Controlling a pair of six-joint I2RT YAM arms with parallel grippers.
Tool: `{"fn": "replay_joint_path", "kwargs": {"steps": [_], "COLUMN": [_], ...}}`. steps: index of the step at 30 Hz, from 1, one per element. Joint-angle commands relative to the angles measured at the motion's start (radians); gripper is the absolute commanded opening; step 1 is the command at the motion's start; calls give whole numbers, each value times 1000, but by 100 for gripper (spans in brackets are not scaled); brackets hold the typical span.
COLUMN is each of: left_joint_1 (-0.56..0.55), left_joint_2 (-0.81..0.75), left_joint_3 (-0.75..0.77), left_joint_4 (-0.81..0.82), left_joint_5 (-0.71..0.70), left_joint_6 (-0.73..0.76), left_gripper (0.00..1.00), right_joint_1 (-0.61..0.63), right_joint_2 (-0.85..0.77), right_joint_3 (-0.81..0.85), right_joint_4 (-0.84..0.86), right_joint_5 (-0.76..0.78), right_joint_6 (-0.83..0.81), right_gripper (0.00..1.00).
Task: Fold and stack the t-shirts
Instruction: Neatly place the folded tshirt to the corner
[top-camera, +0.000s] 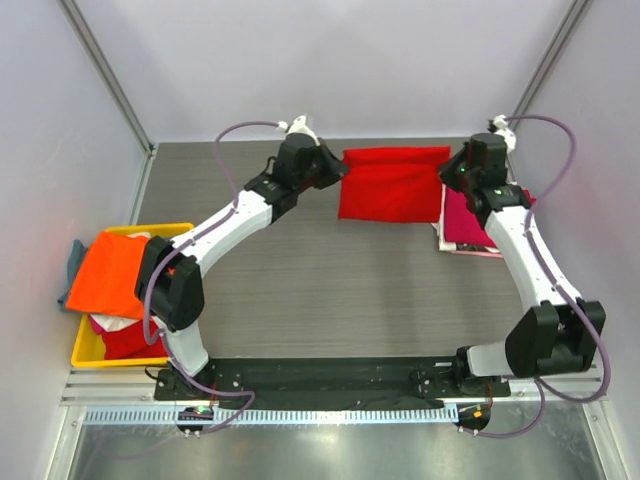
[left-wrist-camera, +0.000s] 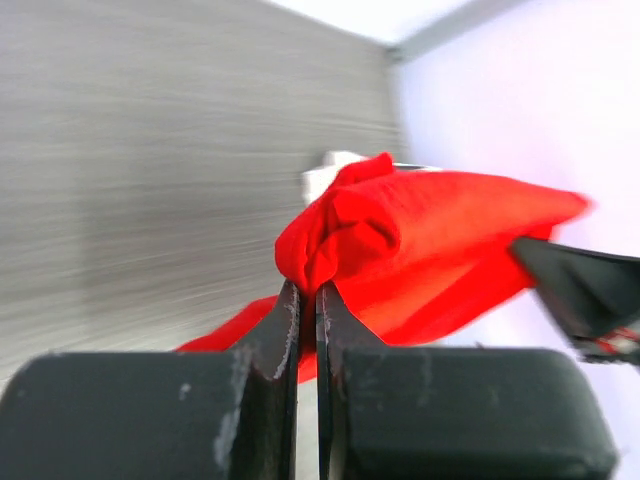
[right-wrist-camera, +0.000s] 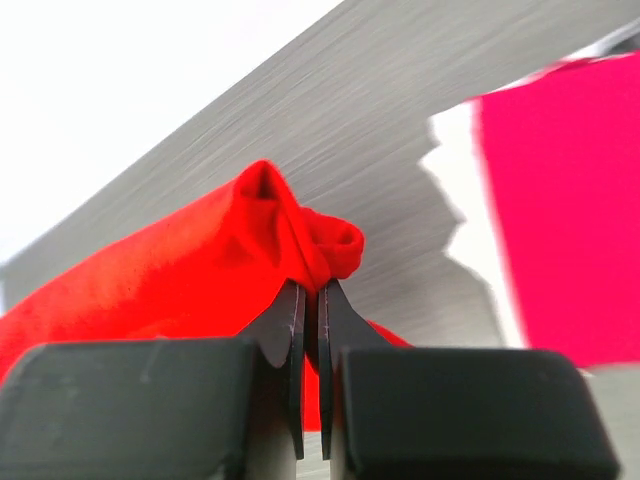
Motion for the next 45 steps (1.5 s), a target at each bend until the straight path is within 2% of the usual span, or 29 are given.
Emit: {"fn": "replay_joint_path", "kwargs": {"steps": [1,11,16,21,26,31,35,39,45], "left_joint_1": [-89,-292,-341,-355,-357,-357,-349,-334,-332], "left_joint_2": [71,374,536,615,703,789,824,856,843], "left_joint_3": [138,542,663,682,740,878,895,892,858], "left_joint_4": [41,82,228,378,490,472,480,506,527], "left_joint_5": [-73,-78,-50,-70,-95,-108,-136,-133,-148], "left_joint_6": [-4,-43,-121,-156,-193,-205,-212,-279,-296], "left_gripper": [0,0,0,0,0,0,0,0,0], "right_joint_1": [-100,-439,-528,-600,-633,-637,-637,-637,-637], "right_joint_2": [-91,-136,-134,-96,-49,17,73,128,217], "right_joint_3": [16,73,79,73,74,86,106,143,188], "right_joint_4": [-100,-254,-258,-252,-229,-206,-190,-177,-157], "right_joint_5": [125,134,152,168,143,128,123,125,128], "right_joint_6": [1,-67,-64,-73,-58,-50,-39,-28,-21], "right_gripper": [1,1,1,1,1,1,1,1,1]}}
